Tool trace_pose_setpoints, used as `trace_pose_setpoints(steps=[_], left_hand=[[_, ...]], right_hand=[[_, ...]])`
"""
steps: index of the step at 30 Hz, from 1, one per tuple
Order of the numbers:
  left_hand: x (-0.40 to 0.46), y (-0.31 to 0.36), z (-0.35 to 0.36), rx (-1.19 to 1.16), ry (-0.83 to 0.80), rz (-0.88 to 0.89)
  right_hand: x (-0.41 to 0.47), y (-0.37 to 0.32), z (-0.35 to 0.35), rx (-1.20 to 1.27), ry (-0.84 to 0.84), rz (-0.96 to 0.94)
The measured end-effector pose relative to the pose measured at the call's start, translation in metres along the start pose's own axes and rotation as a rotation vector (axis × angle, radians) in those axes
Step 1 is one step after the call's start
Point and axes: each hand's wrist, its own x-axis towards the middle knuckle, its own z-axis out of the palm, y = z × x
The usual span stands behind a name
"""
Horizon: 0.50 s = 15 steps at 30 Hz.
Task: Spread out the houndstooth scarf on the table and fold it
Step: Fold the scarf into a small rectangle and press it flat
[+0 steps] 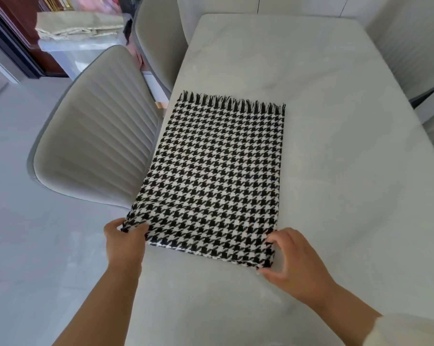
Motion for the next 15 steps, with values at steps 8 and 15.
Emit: trace_pose_setpoints(steps=[8, 15], left_hand=[[-0.038, -0.001, 0.031, 0.555, 0.13, 0.733], [-0.077, -0.019, 0.093, 0.789, -0.627, 1.124]], right_hand=[[0.012, 0.013, -0.009, 0.166, 0.048, 0.191], [0.088, -0.007, -0.011, -0.038, 0.277, 0.131]])
